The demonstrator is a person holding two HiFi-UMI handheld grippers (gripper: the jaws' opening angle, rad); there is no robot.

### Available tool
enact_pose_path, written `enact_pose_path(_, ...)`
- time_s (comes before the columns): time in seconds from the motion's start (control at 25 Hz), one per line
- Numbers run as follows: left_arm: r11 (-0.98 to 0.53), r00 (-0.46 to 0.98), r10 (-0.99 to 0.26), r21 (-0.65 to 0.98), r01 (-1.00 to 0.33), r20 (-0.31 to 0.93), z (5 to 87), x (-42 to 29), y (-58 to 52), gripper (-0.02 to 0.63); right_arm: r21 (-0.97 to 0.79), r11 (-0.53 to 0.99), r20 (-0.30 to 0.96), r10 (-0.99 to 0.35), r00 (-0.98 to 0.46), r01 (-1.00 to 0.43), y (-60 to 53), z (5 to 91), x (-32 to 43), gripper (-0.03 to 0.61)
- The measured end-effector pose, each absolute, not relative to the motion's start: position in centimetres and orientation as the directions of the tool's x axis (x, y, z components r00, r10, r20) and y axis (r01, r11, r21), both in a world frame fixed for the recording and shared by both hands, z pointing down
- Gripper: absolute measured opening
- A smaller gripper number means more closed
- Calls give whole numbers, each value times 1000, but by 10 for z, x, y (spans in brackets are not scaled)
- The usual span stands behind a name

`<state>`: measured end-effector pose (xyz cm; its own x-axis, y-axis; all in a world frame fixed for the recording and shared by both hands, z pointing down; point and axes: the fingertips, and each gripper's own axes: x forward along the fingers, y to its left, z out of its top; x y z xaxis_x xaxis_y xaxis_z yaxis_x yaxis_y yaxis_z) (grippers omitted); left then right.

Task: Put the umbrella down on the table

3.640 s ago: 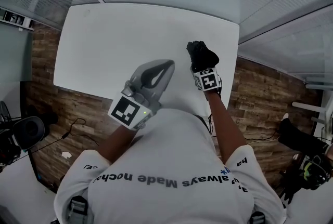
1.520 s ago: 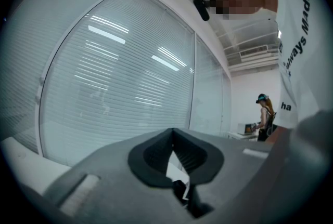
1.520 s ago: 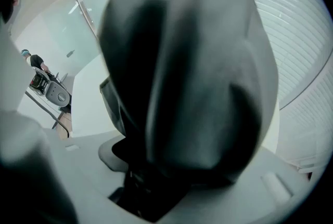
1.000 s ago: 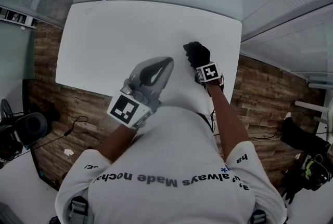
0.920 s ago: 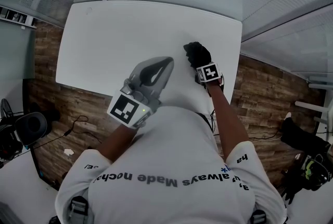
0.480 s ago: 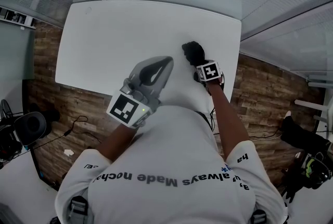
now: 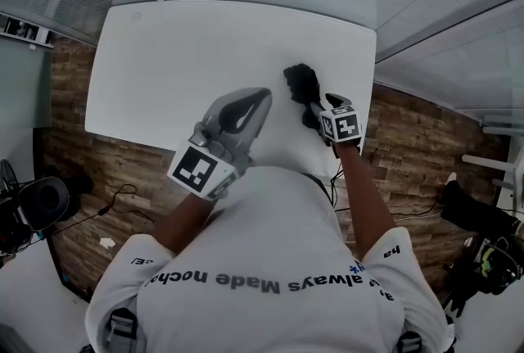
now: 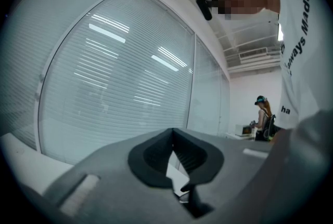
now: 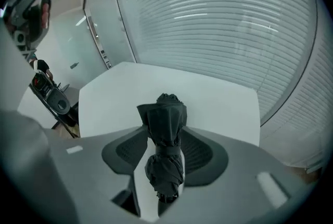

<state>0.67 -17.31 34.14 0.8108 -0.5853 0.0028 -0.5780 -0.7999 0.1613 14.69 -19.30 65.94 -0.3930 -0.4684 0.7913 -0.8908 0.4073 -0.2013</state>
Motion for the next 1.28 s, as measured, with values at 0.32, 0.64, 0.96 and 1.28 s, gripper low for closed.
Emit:
enact_pose_path(0.32,-813,824,-567,160,-560,1,339,13,-170,3,-154,441,600,-669,-438,-884,-191,556,148,179)
enact_pose_path(0.64,-823,833,-554,157,-546,-4,337,23,-173,3,-95,505,348,-790,-504,-858,-181,428,129,150)
enact_pose_path(0.96,-820,828,-560,151,-552,-14,333,23,-178,3,-48,525,176,-833,-525,-850,-159,345,123,118)
enact_pose_path(1.28,-820,827,-562,148,-553,-24,329,25,-181,3,-73,491,103,-862,-497,-868,-143,325,126,79)
